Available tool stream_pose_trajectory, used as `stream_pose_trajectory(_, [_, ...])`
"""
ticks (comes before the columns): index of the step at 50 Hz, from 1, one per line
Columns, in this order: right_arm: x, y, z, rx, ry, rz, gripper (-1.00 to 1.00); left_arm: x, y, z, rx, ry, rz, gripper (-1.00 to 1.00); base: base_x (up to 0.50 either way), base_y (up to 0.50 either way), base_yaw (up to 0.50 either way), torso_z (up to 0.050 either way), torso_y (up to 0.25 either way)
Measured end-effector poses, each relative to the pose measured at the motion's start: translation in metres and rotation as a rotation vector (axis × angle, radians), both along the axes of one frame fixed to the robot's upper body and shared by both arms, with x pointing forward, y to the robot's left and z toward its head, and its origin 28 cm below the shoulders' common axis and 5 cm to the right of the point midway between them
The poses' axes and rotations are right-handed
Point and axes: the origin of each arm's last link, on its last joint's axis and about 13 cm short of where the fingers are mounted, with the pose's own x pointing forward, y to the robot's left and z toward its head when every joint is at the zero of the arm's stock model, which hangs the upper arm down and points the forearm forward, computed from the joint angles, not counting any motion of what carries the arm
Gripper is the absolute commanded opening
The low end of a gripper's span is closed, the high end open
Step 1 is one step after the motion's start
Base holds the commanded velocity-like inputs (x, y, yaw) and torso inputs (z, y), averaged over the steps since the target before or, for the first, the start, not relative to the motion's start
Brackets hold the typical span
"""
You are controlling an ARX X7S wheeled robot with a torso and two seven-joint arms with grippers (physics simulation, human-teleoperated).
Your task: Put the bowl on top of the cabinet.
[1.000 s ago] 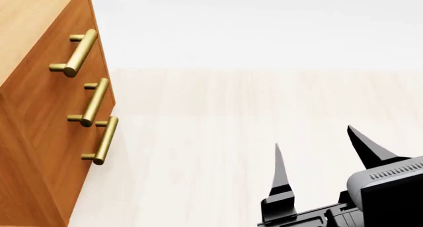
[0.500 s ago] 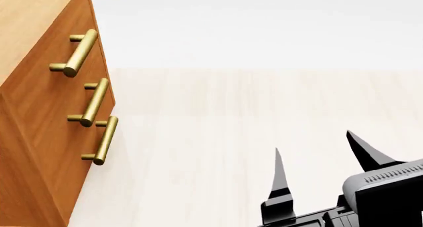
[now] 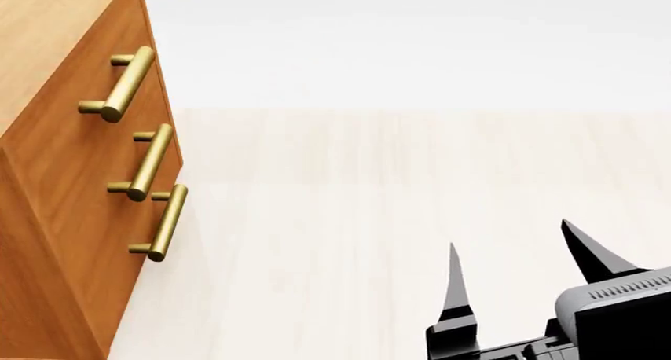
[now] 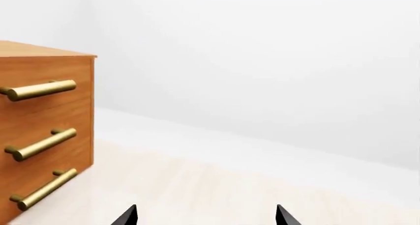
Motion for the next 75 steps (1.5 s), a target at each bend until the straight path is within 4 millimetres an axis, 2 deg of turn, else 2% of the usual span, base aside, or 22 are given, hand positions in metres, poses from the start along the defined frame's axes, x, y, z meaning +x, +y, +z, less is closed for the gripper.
stream_pose_trajectory(33, [0.001, -0.003, -0.007, 0.01, 0.013, -0.017, 1.0, -0.006, 0.017, -0.006, -0.101, 0.111, 0.273, -1.0, 0.0, 0.0, 0.0, 0.0, 0.001])
stream_pose_trajectory(48, [0.001, -0.006, -0.012, 0.016, 0.021, -0.025, 1.0, -0.003, 0.018, -0.007, -0.095, 0.142, 0.308, -1.0, 0.0, 0.0, 0.0, 0.0, 0.0])
stream_pose_trajectory(63, [0.0, -0.008, -0.017, 0.021, 0.035, -0.038, 1.0, 0.007, 0.016, -0.004, -0.072, 0.133, 0.266, -1.0, 0.0, 0.0, 0.0, 0.0, 0.001])
stream_pose_trajectory(75, [-0.002, -0.011, -0.022, 0.021, 0.048, -0.056, 1.0, 0.01, 0.015, 0.0, -0.119, 0.126, 0.276, -1.0, 0.0, 0.0, 0.0, 0.0, 0.001])
